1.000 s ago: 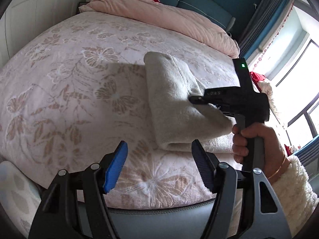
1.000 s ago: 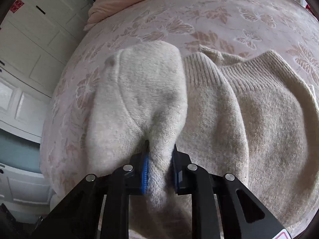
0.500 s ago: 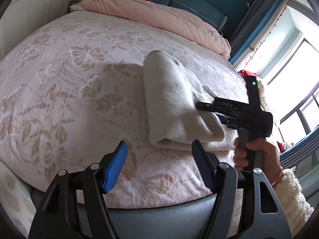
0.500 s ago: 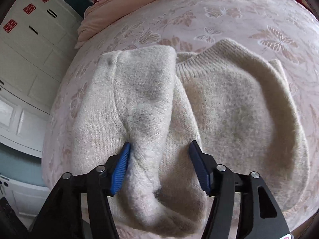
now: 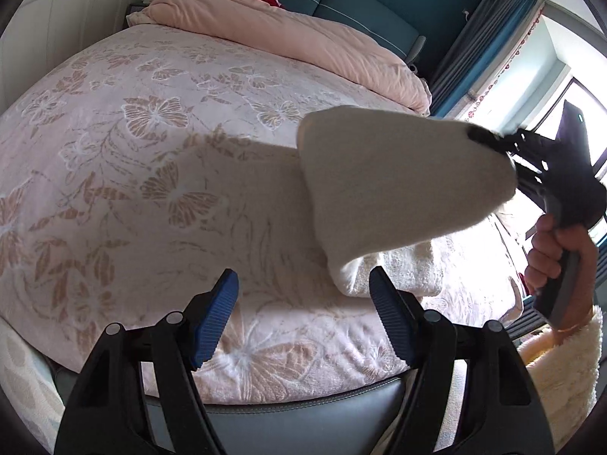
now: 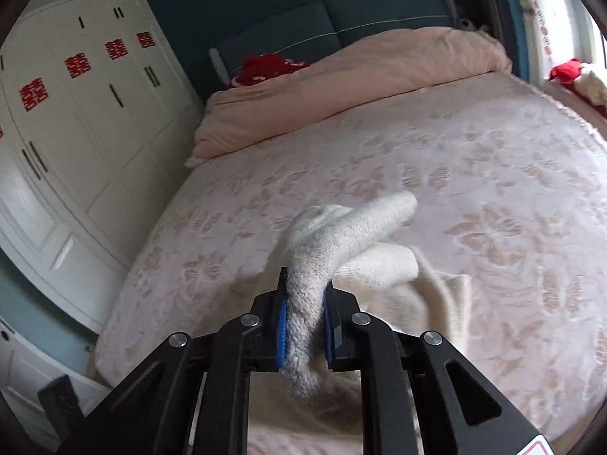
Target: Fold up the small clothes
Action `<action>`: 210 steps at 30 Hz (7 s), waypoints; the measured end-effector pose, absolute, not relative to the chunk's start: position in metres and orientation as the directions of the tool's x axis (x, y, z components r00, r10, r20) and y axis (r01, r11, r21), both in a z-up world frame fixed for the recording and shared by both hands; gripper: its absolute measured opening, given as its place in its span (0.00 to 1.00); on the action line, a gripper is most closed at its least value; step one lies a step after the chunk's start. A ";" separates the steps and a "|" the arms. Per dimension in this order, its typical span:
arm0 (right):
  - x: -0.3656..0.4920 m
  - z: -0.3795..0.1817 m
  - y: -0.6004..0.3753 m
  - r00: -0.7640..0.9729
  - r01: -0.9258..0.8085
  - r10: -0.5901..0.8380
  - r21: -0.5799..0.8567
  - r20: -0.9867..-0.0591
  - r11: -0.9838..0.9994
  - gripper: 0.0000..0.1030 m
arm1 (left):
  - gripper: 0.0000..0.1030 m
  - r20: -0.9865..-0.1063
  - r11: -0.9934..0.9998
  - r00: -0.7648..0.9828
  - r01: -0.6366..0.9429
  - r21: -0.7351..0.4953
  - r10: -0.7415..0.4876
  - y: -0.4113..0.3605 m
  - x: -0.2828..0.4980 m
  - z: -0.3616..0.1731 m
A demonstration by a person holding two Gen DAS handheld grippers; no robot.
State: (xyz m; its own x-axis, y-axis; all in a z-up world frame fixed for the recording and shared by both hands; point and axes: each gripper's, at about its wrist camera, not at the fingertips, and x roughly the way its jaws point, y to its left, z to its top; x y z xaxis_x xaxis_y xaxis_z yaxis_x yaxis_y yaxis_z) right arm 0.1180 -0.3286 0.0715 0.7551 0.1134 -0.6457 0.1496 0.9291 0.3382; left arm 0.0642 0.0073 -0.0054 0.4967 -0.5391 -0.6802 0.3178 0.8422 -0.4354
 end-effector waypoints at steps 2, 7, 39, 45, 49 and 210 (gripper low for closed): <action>0.109 0.035 -0.356 0.693 0.260 0.036 0.297 -0.720 0.919 0.14 | 0.67 -0.683 0.837 0.484 0.328 -0.438 -0.547 0.000 0.064 -0.008; 0.112 -0.099 -0.393 0.495 0.396 0.137 0.364 -0.858 0.843 0.18 | 0.67 -0.699 0.816 0.423 0.354 -0.458 -0.576 -0.026 0.063 -0.018; 0.187 -0.083 -0.230 0.448 0.056 0.284 0.343 -0.848 0.938 0.21 | 0.68 -0.859 0.952 0.433 0.252 -0.174 -0.272 -0.036 0.091 -0.042; 0.130 -0.028 -0.297 0.621 0.181 0.203 0.391 -0.757 0.902 0.43 | 0.77 -0.835 0.926 0.427 0.298 -0.231 -0.346 -0.043 0.092 -0.024; 0.082 -0.050 -0.357 0.564 0.389 0.054 0.323 -0.824 0.863 0.57 | 0.81 -0.795 0.888 0.405 0.290 -0.358 -0.453 -0.048 0.106 -0.020; 0.193 -0.103 -0.218 0.473 0.214 0.398 0.541 -0.786 0.813 0.78 | 0.84 -0.865 0.945 0.381 0.150 -0.290 -0.326 0.060 0.223 -0.073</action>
